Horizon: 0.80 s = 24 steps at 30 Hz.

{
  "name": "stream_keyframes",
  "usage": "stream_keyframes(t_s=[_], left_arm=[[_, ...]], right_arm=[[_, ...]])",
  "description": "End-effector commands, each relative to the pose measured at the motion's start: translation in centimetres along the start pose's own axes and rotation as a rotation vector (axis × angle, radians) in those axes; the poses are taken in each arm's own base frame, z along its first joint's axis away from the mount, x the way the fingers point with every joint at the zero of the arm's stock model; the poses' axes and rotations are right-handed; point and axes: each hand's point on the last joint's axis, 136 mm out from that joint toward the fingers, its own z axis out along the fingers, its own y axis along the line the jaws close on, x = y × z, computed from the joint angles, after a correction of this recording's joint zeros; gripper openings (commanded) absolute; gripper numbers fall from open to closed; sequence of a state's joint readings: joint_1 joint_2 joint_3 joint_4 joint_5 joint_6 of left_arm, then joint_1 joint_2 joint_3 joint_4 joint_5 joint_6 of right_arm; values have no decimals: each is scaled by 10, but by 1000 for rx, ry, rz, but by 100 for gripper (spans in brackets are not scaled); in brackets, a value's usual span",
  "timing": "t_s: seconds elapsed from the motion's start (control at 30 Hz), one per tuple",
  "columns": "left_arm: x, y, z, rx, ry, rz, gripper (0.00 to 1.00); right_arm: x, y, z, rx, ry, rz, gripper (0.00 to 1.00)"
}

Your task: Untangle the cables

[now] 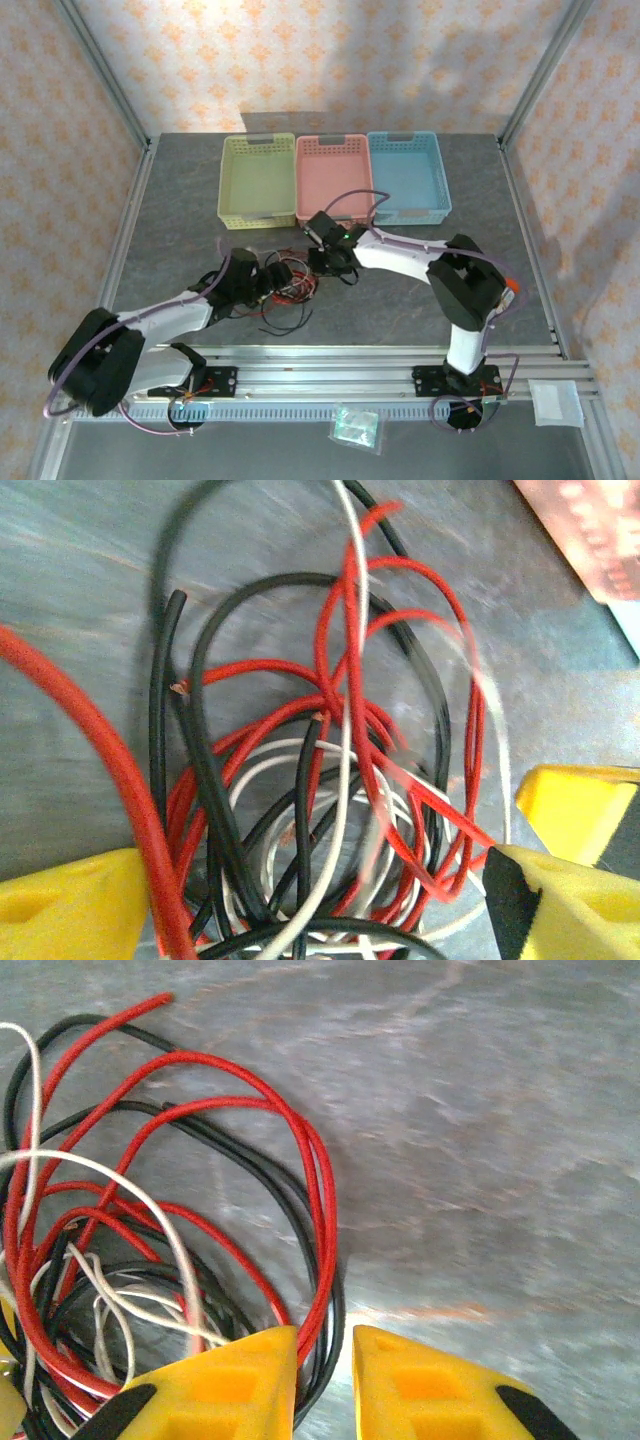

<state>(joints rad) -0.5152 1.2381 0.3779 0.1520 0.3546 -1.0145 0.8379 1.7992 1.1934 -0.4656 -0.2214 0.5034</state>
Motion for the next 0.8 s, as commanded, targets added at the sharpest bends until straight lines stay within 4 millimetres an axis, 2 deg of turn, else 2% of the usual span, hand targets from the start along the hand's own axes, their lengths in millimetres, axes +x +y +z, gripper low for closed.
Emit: stream_keyframes(t_s=[0.0,0.17,0.27,0.4,0.57,0.7,0.77], left_arm=[[-1,-50,10,120,-10,32,85],[18,-88,30,178,44,92,85],[25,-105,40,202,66,115,85],[34,-123,55,233,96,133,85],[36,-137,57,252,91,164,85],[19,-138,36,202,2,230,86],[10,-132,22,159,-47,256,86]], right_arm=[[-3,-20,-16,28,-60,56,22],[12,-67,-29,75,-84,146,22],[17,-96,-40,105,-113,207,22],[18,-124,-59,128,-177,279,22],[6,-130,-84,123,-287,280,22],[-8,-118,-97,72,-340,243,23],[-17,-108,-105,39,-374,219,24]])
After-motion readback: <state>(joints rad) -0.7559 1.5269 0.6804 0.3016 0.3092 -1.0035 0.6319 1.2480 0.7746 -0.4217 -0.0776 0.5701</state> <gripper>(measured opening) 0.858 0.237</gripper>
